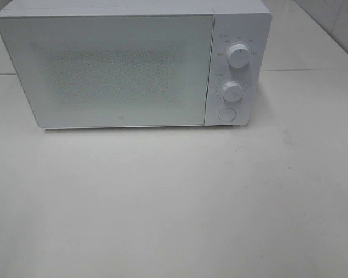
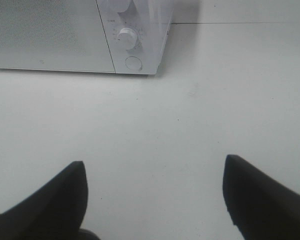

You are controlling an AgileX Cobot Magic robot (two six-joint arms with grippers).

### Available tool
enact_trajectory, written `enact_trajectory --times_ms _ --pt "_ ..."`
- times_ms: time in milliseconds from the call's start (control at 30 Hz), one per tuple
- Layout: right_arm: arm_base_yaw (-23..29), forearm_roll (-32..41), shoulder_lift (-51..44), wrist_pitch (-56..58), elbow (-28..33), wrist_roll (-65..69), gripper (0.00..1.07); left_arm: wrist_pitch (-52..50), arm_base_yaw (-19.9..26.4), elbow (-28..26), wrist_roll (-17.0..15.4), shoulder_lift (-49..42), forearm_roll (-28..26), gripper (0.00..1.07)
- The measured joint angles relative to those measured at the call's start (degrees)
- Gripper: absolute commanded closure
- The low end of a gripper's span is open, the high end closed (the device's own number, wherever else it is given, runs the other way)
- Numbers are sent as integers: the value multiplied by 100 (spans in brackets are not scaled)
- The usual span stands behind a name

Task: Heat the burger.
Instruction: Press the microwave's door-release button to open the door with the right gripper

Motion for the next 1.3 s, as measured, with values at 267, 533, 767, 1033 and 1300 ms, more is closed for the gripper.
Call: enact_trajectory --times_ms 267,533,767,1033,1300 --pt "0 11 0 -6 0 0 32 0 0 0 0 0 0 6" --pt "0 74 401 -533 -97 -6 32 0 0 0 0 0 0 6" --pt "0 92 1117 -1215 -97 -6 32 0 0 0 0 0 0 6" --pt "0 92 1937 -2217 29 -6 32 0 0 0 0 0 0 6" --pt "0 92 2762 -3163 97 -6 32 0 0 0 0 0 0 6"
